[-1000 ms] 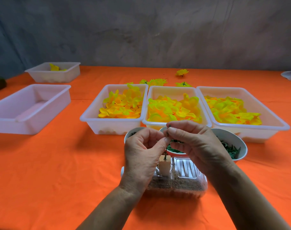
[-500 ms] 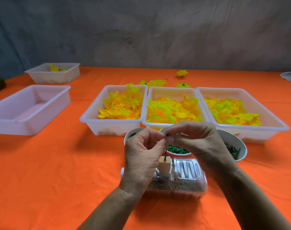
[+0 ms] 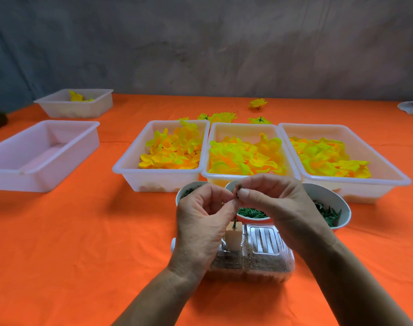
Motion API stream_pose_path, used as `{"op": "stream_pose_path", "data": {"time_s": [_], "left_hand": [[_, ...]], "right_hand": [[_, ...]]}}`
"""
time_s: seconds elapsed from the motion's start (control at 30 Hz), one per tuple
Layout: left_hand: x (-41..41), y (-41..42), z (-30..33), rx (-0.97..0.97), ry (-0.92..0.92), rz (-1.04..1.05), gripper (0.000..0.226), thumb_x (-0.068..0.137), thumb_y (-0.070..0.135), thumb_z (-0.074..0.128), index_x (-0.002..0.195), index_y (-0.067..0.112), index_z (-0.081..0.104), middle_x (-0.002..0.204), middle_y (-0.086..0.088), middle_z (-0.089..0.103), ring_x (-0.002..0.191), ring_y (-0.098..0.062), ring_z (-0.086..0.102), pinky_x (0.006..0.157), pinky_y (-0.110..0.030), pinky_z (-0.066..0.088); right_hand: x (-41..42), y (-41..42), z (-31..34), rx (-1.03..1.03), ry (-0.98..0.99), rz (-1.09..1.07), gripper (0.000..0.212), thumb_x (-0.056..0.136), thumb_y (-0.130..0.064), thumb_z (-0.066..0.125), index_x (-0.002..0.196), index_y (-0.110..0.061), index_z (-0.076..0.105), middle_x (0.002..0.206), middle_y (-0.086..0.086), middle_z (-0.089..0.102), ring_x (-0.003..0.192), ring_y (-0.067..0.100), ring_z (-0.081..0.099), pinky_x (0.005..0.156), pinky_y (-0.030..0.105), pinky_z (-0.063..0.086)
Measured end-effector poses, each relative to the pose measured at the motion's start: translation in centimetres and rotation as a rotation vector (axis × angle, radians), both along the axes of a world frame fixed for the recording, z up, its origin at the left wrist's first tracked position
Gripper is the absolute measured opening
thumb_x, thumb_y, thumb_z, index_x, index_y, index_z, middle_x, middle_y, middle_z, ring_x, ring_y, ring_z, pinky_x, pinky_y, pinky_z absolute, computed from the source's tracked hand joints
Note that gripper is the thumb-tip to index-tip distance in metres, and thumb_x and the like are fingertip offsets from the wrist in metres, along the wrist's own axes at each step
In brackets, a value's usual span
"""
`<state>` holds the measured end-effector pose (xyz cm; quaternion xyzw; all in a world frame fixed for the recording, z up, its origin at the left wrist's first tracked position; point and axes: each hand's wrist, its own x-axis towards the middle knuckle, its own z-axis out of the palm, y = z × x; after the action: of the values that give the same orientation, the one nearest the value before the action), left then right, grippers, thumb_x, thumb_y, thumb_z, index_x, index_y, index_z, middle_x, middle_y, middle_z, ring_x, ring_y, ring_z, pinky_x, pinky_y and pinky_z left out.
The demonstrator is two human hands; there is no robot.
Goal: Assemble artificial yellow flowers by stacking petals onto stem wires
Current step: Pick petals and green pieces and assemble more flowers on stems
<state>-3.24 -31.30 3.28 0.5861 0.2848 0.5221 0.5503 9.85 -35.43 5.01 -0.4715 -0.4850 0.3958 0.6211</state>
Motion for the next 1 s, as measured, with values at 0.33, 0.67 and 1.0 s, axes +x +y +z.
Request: {"op": "stream_pose_path", "data": {"time_s": [0.33, 0.67, 1.0], "left_hand": [[-0.6, 0.2, -1.0, 0.042, 0.081, 0.01, 0.02, 0.08, -0.006, 0.067, 0.074, 0.013, 0.068, 0.067, 0.001, 0.067, 0.062, -0.008, 0.059, 0.06, -0.02, 0.049], [-1.1, 0.3, -1.5, 0.078, 0.187, 0.025, 0.026, 0.082, -0.005, 0.064, 0.075, 0.019, 0.074, 0.072, 0.0, 0.073, 0.065, -0.008, 0.065, 0.063, -0.019, 0.052], [-1.6, 0.4, -2.7, 0.168, 0.31, 0.024, 0.016, 0.074, 0.01, 0.078, 0.075, 0.024, 0.072, 0.071, 0.008, 0.071, 0.062, 0.001, 0.06, 0.061, -0.011, 0.045]], "right_hand": [[0.1, -0.5, -1.0, -0.016, -0.162, -0.011, 0.008, 0.072, -0.01, 0.074, 0.075, -0.017, 0.073, 0.072, 0.007, 0.07, 0.068, 0.018, 0.066, 0.067, 0.035, 0.057], [0.2, -0.5, -1.8, -0.025, -0.306, -0.036, 0.021, 0.076, -0.001, 0.074, 0.072, -0.022, 0.075, 0.069, -0.001, 0.072, 0.063, 0.009, 0.066, 0.058, 0.018, 0.051], [0.3, -0.7, -2.5, -0.042, -0.428, -0.108, 0.022, 0.074, -0.006, 0.076, 0.068, -0.026, 0.07, 0.071, -0.004, 0.068, 0.07, 0.025, 0.062, 0.063, 0.037, 0.05]]}}
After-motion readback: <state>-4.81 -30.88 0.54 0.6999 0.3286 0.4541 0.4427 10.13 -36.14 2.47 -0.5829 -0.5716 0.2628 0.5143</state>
